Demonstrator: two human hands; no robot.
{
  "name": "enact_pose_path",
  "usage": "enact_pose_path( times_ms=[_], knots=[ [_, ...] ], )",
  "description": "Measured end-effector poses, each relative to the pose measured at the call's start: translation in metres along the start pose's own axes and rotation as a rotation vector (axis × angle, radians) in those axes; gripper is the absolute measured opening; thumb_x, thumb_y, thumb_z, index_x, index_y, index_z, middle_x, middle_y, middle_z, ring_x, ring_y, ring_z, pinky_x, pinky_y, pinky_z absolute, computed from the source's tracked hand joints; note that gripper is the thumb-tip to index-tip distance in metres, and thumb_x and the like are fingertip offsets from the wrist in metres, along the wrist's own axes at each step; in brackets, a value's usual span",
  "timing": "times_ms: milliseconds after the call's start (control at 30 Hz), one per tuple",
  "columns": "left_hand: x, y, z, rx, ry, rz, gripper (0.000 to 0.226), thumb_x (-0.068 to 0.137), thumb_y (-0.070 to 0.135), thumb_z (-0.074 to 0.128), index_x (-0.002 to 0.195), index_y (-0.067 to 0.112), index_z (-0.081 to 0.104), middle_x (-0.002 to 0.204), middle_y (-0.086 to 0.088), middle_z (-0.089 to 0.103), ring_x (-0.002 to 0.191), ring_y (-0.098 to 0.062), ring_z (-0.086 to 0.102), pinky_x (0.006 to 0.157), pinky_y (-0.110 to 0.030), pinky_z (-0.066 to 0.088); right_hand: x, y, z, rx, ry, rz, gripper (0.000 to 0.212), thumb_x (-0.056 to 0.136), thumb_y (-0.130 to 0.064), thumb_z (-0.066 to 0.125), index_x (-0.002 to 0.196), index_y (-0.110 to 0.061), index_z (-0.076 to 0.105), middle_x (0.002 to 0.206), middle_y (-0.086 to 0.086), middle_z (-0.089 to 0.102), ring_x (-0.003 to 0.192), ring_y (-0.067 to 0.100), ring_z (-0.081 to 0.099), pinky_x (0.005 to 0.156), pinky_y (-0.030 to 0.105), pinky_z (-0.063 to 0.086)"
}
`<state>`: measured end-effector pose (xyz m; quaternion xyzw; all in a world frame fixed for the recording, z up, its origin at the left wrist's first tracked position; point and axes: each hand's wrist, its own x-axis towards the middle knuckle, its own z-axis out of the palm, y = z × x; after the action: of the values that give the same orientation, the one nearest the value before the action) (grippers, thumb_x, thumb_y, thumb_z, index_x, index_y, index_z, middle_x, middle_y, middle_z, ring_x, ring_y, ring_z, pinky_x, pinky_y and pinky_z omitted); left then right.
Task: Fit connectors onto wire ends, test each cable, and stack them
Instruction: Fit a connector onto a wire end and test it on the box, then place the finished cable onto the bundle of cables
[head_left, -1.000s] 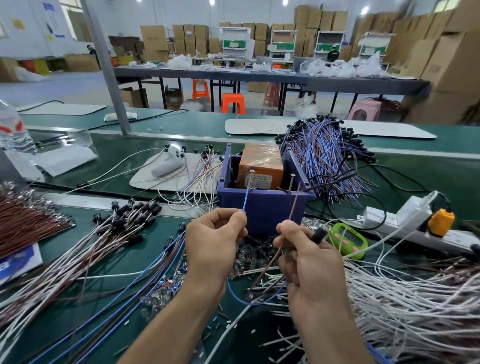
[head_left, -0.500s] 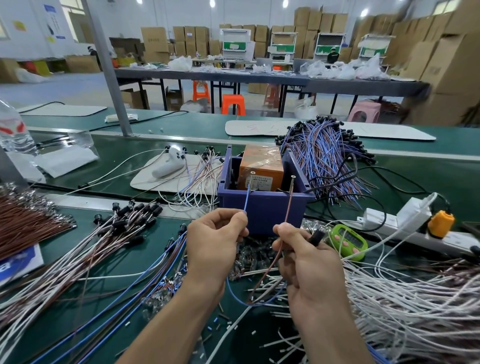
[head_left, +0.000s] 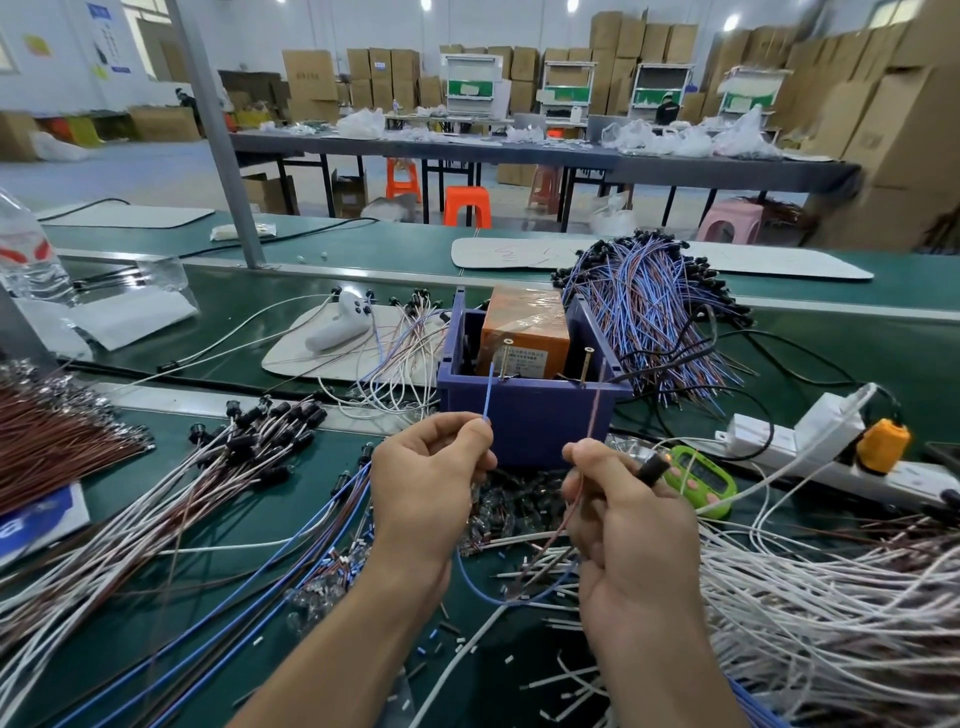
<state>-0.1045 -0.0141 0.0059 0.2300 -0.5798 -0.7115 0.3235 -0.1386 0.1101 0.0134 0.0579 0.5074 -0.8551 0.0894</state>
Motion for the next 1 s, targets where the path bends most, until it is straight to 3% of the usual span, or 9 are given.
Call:
enact_pose_path(
  times_ms=[167,333,467,600,667,733,833,933,1000],
  knots=[
    [-0.009,0.015,-0.001,-0.079,-0.179,-0.102,0.021,0.090,0.007,0.073,0.081,0.024,0.083,0.074,-0.008,0.075,0.066,-0.016,0.070,0.063,-0.025,0.057,-0.009,0.004,0.007,-0.153,-0.268,0.076,0.027,0.084,0.001,0.072,0.059,-0.011,0.074,0.051,0.006,0.055,0.036,0.006,0.042,0.036,0.015,0.031],
    [-0.007,0.037,-0.012,-0.133,-0.405,-0.274,0.016,0.072,0.020,0.076,0.084,0.013,0.084,0.077,-0.011,0.073,0.073,-0.023,0.071,0.067,-0.033,0.062,-0.014,-0.003,0.011,-0.339,-0.348,0.017,0.017,0.082,-0.007,0.074,0.066,-0.009,0.074,0.054,0.007,0.055,0.049,0.015,0.041,0.047,0.025,0.029],
    [-0.008,0.060,-0.025,-0.169,-0.387,-0.279,0.008,0.073,0.015,0.078,0.077,0.012,0.083,0.071,-0.008,0.070,0.058,-0.016,0.065,0.055,-0.026,0.056,-0.033,-0.021,0.019,-0.398,-0.395,0.015,0.015,0.089,-0.012,0.073,0.074,-0.010,0.078,0.066,0.008,0.066,0.056,0.015,0.051,0.051,0.024,0.038],
    [-0.016,0.082,-0.035,-0.007,-0.345,-0.218,0.019,0.089,0.016,0.073,0.071,0.014,0.079,0.073,-0.002,0.070,0.061,-0.013,0.062,0.068,-0.028,0.051,-0.050,-0.060,0.003,-0.263,-0.336,0.039,0.021,0.096,-0.004,0.056,0.090,-0.001,0.076,0.067,0.013,0.063,0.043,0.011,0.038,0.042,0.020,0.027],
    [-0.025,0.091,-0.034,0.065,-0.336,-0.212,0.011,0.094,0.017,0.069,0.086,0.012,0.075,0.079,-0.002,0.077,0.063,-0.014,0.069,0.078,-0.035,0.052,-0.058,-0.084,-0.020,-0.176,-0.291,0.038,0.026,0.098,-0.005,0.048,0.094,0.003,0.073,0.070,0.015,0.064,0.046,0.013,0.043,0.044,0.023,0.033],
    [-0.038,0.094,-0.028,0.174,-0.369,-0.207,0.009,0.098,0.015,0.061,0.094,0.010,0.068,0.085,-0.006,0.080,0.063,-0.014,0.072,0.072,-0.031,0.054,-0.064,-0.106,-0.051,-0.144,-0.229,0.018,0.029,0.102,-0.007,0.045,0.097,0.006,0.071,0.071,0.017,0.065,0.049,0.016,0.053,0.043,0.023,0.044],
    [-0.059,0.086,-0.010,0.372,-0.479,-0.159,0.017,0.098,0.007,0.060,0.083,0.008,0.067,0.081,-0.012,0.079,0.056,-0.014,0.070,0.050,-0.020,0.052,-0.069,-0.135,-0.101,-0.284,-0.116,-0.028,0.030,0.106,-0.011,0.046,0.099,0.007,0.069,0.075,0.020,0.071,0.057,0.023,0.068,0.047,0.025,0.056],
    [-0.080,0.069,0.013,0.729,-0.649,-0.003,0.016,0.086,0.016,0.074,0.071,0.017,0.076,0.072,-0.001,0.077,0.060,-0.008,0.069,0.060,-0.022,0.056,-0.071,-0.160,-0.152,-0.516,0.053,-0.104,0.027,0.106,-0.011,0.050,0.092,0.004,0.068,0.076,0.020,0.075,0.062,0.027,0.074,0.050,0.030,0.060],
    [-0.094,0.059,0.031,0.851,-0.794,0.043,0.014,0.082,0.020,0.076,0.068,0.023,0.078,0.066,0.003,0.075,0.055,-0.006,0.066,0.054,-0.019,0.051,-0.069,-0.176,-0.181,-0.674,0.185,-0.165,0.026,0.104,-0.013,0.053,0.088,0.000,0.069,0.070,0.015,0.075,0.058,0.024,0.073,0.049,0.029,0.058]
  ],
)
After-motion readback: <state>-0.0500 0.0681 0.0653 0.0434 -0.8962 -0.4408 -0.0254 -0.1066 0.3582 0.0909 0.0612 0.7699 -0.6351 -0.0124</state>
